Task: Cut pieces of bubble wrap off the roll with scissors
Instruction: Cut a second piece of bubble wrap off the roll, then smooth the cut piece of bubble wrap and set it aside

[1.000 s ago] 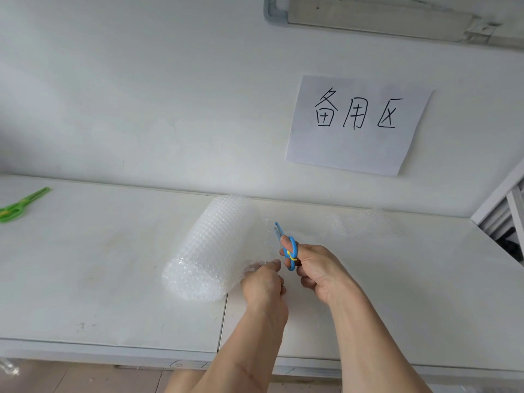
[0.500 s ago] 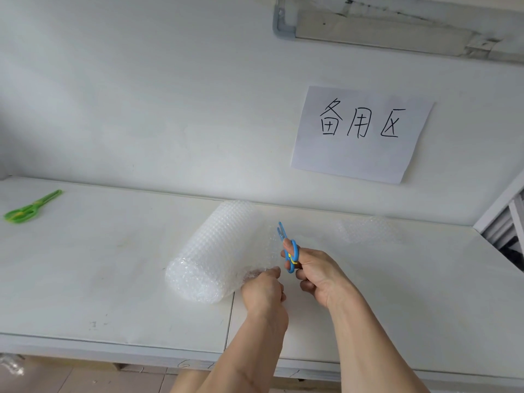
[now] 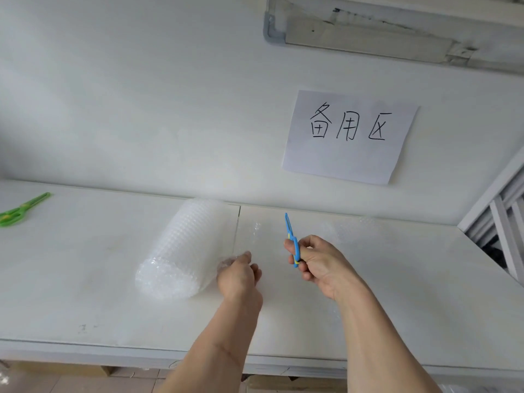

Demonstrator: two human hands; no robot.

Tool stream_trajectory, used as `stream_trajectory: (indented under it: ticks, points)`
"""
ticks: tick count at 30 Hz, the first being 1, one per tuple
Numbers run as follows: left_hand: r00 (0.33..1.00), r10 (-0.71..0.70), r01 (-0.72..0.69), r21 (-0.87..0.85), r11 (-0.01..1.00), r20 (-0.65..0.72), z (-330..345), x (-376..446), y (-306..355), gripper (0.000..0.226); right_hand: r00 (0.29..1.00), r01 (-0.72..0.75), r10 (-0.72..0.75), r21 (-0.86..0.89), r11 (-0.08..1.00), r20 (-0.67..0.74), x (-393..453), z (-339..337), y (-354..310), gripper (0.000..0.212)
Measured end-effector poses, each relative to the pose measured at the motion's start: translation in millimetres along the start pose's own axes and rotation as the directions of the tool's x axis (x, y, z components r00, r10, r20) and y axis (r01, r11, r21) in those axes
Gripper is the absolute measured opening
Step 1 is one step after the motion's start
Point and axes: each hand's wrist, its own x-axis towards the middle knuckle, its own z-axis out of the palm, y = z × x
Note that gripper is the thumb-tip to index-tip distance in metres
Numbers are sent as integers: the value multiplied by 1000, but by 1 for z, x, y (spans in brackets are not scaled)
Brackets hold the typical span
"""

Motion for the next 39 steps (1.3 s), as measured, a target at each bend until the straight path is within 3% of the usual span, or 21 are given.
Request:
stream_trajectory:
  ticks: [4,7,10,12,15,18,20,22,25,28,32,33,36,39]
  points:
    - [985,-41,37,22,999,169,11,0,-6,27,1000,18,-18,-170,985,2,-10,-35,4,26]
    - [953,-109,70,145,987,284,19,-17,-20,39,998,14,-30,-246,969,-61,-14,-57,15,28]
    - [914,-29,-157,417,895,405,21,-34,-42,58,976,6,-69,-294,956,-207,-10,-81,32,35]
    - [837,97,-452,580,678,538,19,-43,-55,54,959,-18,-81,-346,938,-271,-10,-98,42,38]
    - [639,161,-763,593,255,752,13,-46,-70,40,930,-53,-126,-466,883,-344,-12,-121,58,38]
    - [490,14,-867,489,-102,872,9,-42,-78,47,907,-80,-178,-569,818,-382,-12,-143,71,36]
    - [450,-101,-877,418,-236,887,6,-37,-77,57,891,-125,-191,-626,770,-413,-14,-155,73,37]
    - [420,-194,-887,355,-296,887,4,-32,-72,64,892,-173,-182,-684,709,-414,-19,-164,70,37]
    - [367,-224,-909,297,-292,903,1,-24,-62,54,930,-221,-84,-727,650,-358,-21,-170,64,33]
    - [309,-135,-928,267,-260,941,-9,-19,-54,35,953,-233,-9,-752,617,-303,-20,-165,60,30]
    - [350,-56,-919,332,-213,935,-16,-17,-56,13,960,-216,-20,-782,585,-280,-21,-160,63,29]
    - [387,-45,-914,376,-154,921,-15,-18,-54,8,960,-217,-22,-791,572,-279,-22,-159,62,29]
    - [553,-58,-820,555,143,831,-13,-21,-45,8,943,-185,-108,-769,612,-314,-30,-155,58,15]
    - [594,-75,-740,580,339,801,-15,-21,-32,5,939,88,-288,-676,732,-190,-42,-137,54,21]
